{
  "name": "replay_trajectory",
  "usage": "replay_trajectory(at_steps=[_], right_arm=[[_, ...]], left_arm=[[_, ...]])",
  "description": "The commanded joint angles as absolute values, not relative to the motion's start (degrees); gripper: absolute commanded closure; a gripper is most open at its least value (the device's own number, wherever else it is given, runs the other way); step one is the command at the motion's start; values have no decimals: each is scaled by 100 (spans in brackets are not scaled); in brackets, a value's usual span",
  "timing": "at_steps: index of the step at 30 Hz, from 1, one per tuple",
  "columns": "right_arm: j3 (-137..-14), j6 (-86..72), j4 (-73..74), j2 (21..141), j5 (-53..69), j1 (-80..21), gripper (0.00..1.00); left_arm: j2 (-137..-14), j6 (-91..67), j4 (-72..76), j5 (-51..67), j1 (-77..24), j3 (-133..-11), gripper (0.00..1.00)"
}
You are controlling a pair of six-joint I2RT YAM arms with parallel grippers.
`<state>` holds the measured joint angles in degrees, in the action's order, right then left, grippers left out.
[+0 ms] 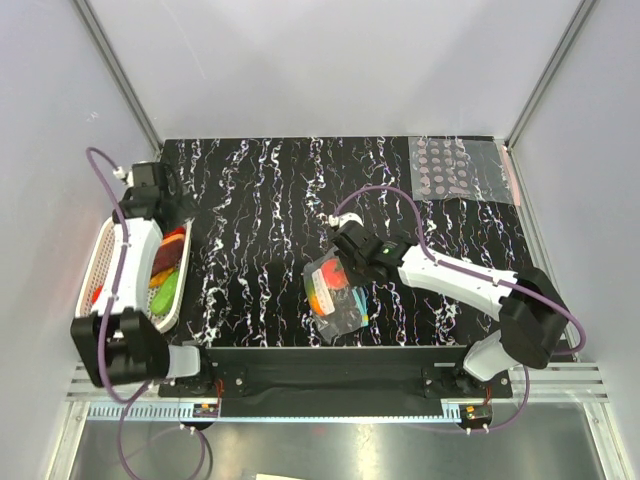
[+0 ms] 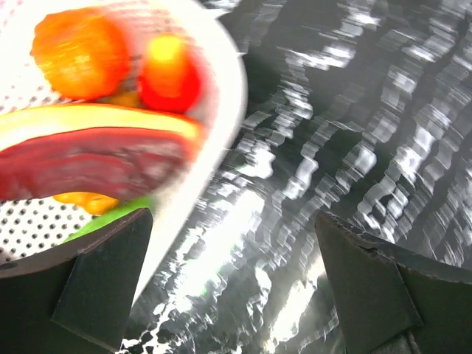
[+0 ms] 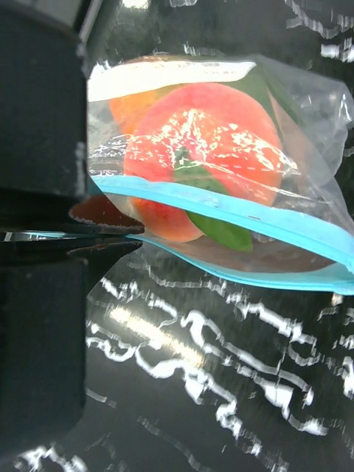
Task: Place the food in the zip-top bag and seal the zipper
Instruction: Adjust the zipper food storage bag at the center of the board, then pick up the fake fruit from the bin.
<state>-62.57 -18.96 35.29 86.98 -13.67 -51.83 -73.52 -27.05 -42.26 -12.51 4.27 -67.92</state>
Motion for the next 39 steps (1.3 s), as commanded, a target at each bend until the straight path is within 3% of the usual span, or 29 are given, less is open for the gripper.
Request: replay_trajectory(at_steps=[1, 8, 15, 25, 29, 33, 39], right_arm=[[-6337, -1758, 3120, 8543, -922, -5133, 100], [-6232, -1749, 3120, 8385, -861, -5124, 100], [-6196, -1749, 3103, 8367, -703, -5124, 100], [-6108, -1740, 3067, 8271, -616, -5124, 100], [-6117, -1731, 3067, 8297, -580, -5115, 100], [-6091, -1731, 3041, 8297, -545, -5115, 100], [-6309, -1758, 3146, 8542, -492, -5124, 100]], left_arm=[[-7812, -3093, -3886, -1045, 1220, -7005, 1], [-8059, -2742, -3464, -1845, 1932, -6987, 2], [-9866, -2382, -3892, -1512, 2452, -8012, 4], [-11109, -2382, -3920, -1055, 2786, -8516, 2], [-10882, -2566, -3798, -827, 2874, -8210, 18], [-9821, -2654, -3559, -607, 2944, -7910, 40], [-8328, -2689, -3543, 113, 2909, -7350, 43]])
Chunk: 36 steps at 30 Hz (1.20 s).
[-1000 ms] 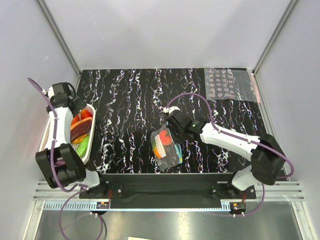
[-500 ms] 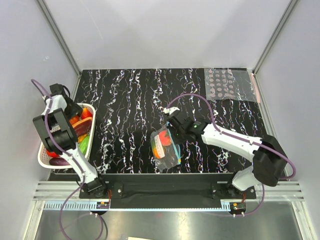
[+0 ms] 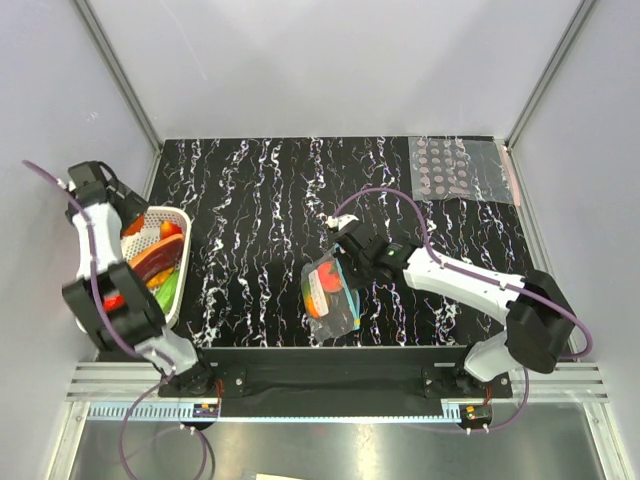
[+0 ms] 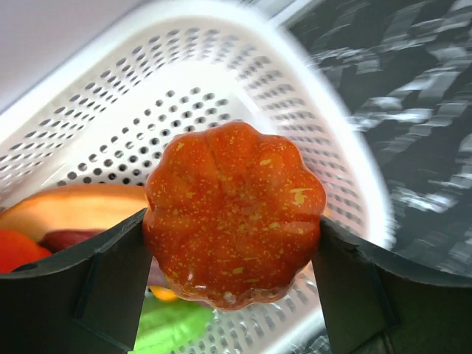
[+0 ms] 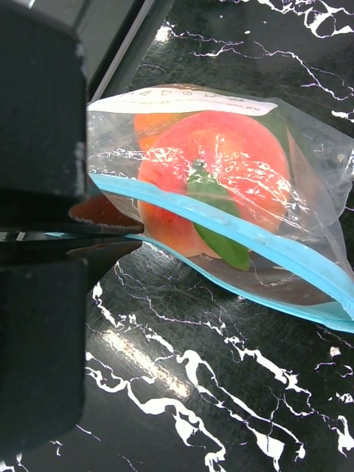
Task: Place the food in the zip-top bag and seal the zipper
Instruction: Pick up the fake fruit from the bin.
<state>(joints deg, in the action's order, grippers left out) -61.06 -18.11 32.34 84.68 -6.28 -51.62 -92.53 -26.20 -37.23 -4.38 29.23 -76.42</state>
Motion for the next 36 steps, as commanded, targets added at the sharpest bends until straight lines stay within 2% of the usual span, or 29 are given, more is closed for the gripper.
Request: replay_trajectory(at_steps=[1, 3, 6, 13, 16, 26, 36], right_arm=[[-6380, -1758, 3190, 8595, -510, -5115, 100], [-6590, -1767, 3330, 8779, -519, -5115, 100], [-6915, -1784, 3576, 8911, -632, -5115, 100], [-7664, -1836, 4192, 9114, -1073, -5115, 100], [-7936, -1968, 4473, 9105, -1116, -5124, 100], [-8201, -2267, 4527, 8991, -650, -5133, 100], [-7805, -2189, 4210, 8789, -738, -5124, 100]], left_arm=[[-8114, -2698, -3516, 358, 2866, -7200, 44], [-7518, -2663, -3524, 553, 2725, -6980, 44], [-6858, -2584, -3594, 431, 1910, -6619, 44], [-5995, -2988, -3200, 150, -1049, -6179, 44], [-5836, -3138, -2980, 18, -1956, -6117, 43], [-4931, -3296, -2549, 193, -2891, -5502, 43], [-4948, -2382, -1284, 238, -3910, -4667, 46]])
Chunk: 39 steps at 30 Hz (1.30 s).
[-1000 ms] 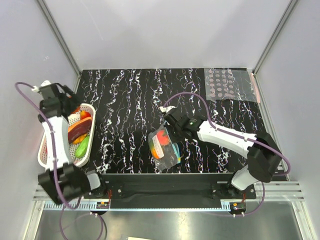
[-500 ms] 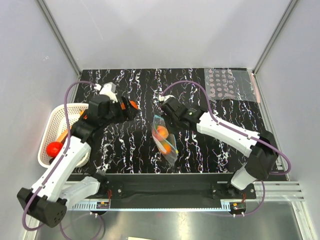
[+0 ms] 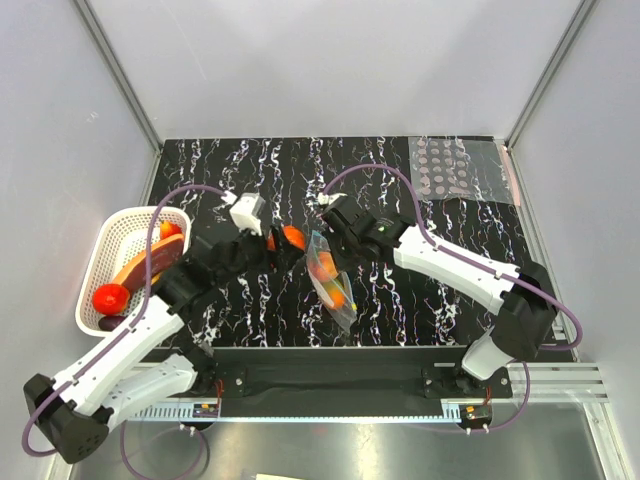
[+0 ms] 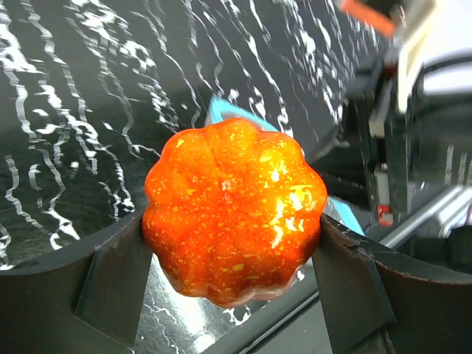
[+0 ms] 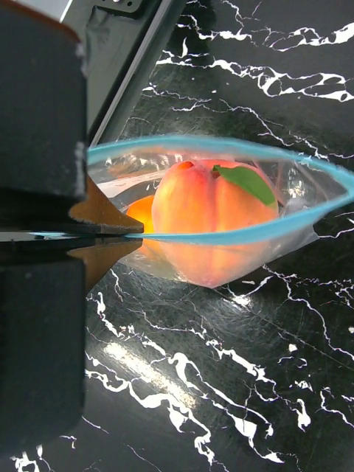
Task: Place the food in the zip-top bag and seal the zipper
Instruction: Pick up the fake fruit from the bin, then place the fake fruit in the zipper food storage bag.
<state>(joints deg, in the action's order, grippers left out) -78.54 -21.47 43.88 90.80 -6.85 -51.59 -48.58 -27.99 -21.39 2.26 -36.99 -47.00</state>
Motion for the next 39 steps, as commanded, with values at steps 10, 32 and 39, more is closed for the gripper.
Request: replay_trajectory(at_steps=[10, 32, 39], right_arm=[[-7857, -2083, 4210, 8684, -703, -5124, 100], [-7533, -2198, 3842, 8631, -616, -5115, 100], [-7444, -2101, 3850, 8596, -773, -5115, 100]], left_arm=[[-5106, -2795, 632, 334, -4306, -4140, 47], [-5712, -2972, 2013, 289, -5247, -3067, 50], [-6503, -2110, 195, 966, -5335, -4445, 50]])
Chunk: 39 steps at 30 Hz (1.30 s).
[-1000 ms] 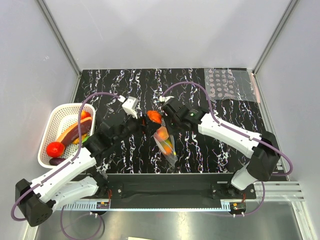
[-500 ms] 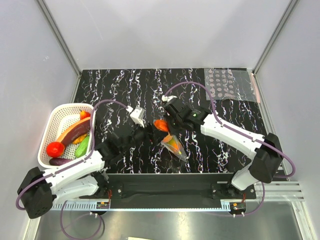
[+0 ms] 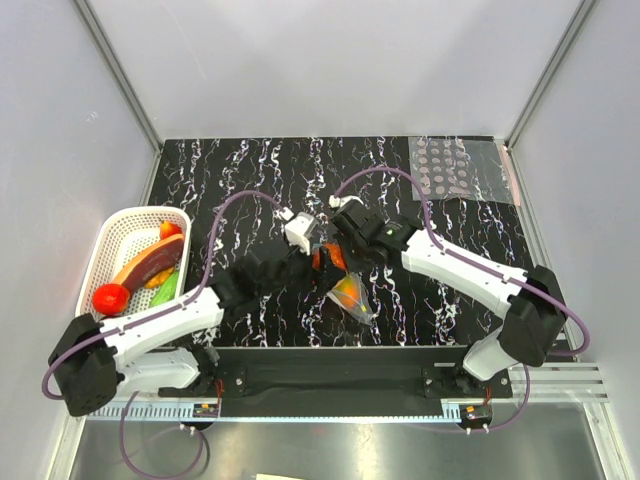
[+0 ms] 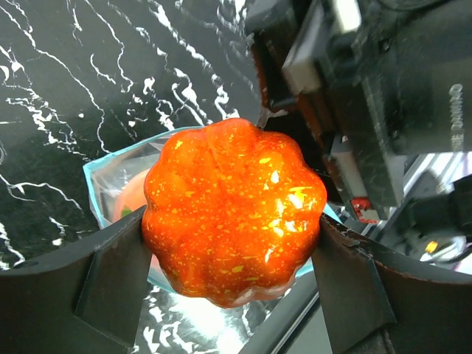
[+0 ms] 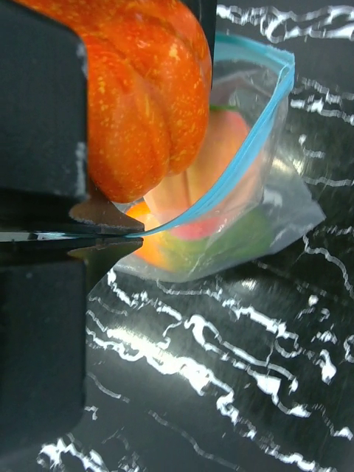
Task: Place the food in the zip-top bag and seal the zipper
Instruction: Place the fake fruit in the zipper food storage bag.
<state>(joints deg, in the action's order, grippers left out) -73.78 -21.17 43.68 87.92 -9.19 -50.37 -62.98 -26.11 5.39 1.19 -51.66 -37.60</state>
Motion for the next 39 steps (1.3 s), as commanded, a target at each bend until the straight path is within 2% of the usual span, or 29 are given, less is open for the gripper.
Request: replay_trajectory(at_steps=[1, 6, 12, 17, 25, 39], right_arm=[[-7444, -2101, 3858, 8604, -773, -5115, 100], [-7409, -2118, 3841, 8578, -826, -5098, 100], [-7383, -2092, 3902, 8561, -993, -5054, 100], [-7313, -2013, 3797, 8517, -853, -5019, 100], [-7330, -1898, 3682, 8481, -650, -5027, 100], [-7277, -2004, 3850, 8394, -1257, -4948, 100]], left_arm=[[-6626, -2014, 80, 1150, -5335, -4534, 50], [-6838, -1855, -527, 1213, -5353, -4852, 50], [-6154, -1898, -18, 1055, -5353, -4325, 51], [-5766, -1837, 369, 1388, -5352, -4131, 50], [-6222, -1503, 79, 1371, -5352, -4561, 50], [-7567, -730, -1142, 879, -5352, -5563, 51]])
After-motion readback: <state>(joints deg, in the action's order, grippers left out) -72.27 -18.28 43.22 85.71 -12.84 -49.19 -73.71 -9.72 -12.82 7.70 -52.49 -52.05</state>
